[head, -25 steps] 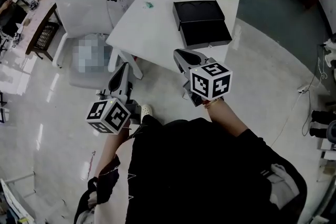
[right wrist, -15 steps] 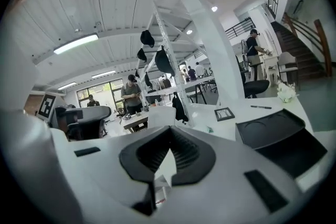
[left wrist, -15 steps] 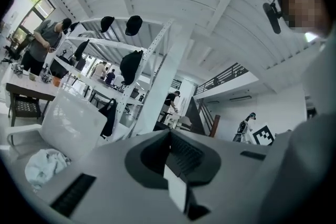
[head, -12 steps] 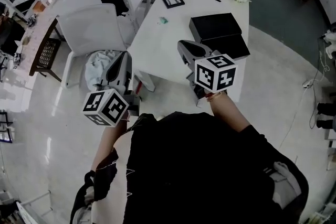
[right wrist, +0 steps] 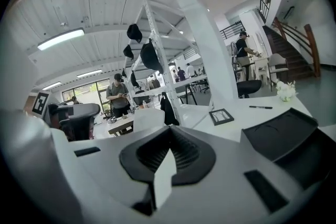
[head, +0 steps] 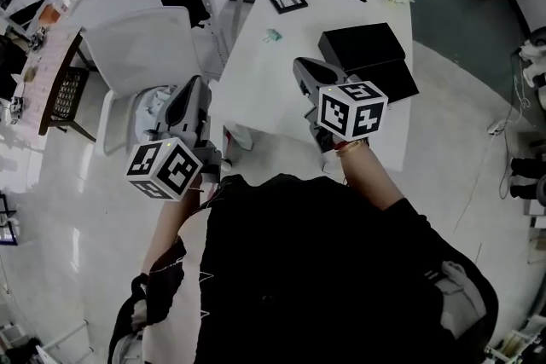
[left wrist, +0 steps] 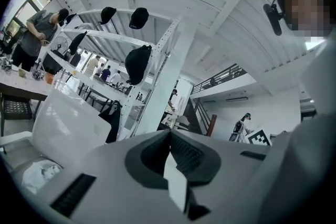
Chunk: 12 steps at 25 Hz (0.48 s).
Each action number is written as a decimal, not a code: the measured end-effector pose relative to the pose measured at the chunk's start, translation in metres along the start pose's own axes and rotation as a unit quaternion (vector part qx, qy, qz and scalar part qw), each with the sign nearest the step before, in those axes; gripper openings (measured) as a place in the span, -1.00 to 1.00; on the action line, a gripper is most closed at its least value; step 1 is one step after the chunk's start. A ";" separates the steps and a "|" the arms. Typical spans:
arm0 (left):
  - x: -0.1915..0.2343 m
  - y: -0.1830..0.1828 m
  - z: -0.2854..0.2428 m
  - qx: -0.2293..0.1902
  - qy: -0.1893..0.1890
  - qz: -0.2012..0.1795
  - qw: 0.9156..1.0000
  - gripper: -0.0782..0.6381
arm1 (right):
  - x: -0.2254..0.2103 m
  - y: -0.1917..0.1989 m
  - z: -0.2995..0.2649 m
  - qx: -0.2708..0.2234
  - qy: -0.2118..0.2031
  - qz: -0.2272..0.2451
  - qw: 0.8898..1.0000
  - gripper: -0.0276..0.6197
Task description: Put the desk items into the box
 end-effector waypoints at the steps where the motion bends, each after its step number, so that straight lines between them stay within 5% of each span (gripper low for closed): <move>1: 0.005 0.002 -0.002 0.002 0.000 0.004 1.000 -0.75 | -0.004 0.005 -0.005 0.006 0.007 -0.004 1.000 -0.90; 12: 0.048 0.001 -0.015 0.004 -0.036 0.022 0.999 -0.75 | -0.053 0.065 -0.065 0.121 0.038 0.007 0.992 -0.90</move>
Point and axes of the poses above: the fingertips, and each gripper's own axes: z backward along the fingers, x to its left, y out of its underside, the point moved 3 cm from there along z, backward along the fingers, and after that the axes turned 1 degree about z, right-handed, at the moved point
